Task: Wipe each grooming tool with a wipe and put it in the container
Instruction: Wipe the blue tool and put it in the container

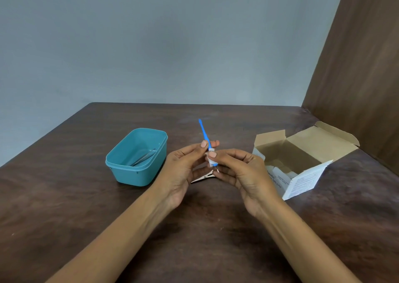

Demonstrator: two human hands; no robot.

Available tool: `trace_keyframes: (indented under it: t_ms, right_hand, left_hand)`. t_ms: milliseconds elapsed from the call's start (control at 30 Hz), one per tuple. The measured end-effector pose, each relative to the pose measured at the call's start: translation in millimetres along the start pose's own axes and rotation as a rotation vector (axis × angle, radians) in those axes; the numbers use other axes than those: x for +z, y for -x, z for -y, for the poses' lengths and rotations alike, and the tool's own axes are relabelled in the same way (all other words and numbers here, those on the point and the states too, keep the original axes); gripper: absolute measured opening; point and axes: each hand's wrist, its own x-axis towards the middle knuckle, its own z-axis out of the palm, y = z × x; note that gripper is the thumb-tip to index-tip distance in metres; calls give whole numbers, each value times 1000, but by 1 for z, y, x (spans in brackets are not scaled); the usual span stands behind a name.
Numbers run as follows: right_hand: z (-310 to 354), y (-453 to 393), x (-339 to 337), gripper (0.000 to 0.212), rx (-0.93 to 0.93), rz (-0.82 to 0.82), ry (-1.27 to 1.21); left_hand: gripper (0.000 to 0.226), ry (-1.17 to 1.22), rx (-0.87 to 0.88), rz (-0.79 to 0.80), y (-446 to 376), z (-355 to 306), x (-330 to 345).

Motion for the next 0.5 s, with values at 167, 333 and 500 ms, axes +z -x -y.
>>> trace_keyframes:
  t_ms: [167,333,500]
  right_hand:
    - [0,3,-2,8,3,15,36]
    - [2,5,-8,11,9,23,34]
    - [0,4,-9,9,15,28,40]
  left_hand:
    - [25,18,-11,-45,1,-1,-1]
    - [23,46,-7,-66,0,-3,-1]
    - [22,4,21,-62,0,-5,-3]
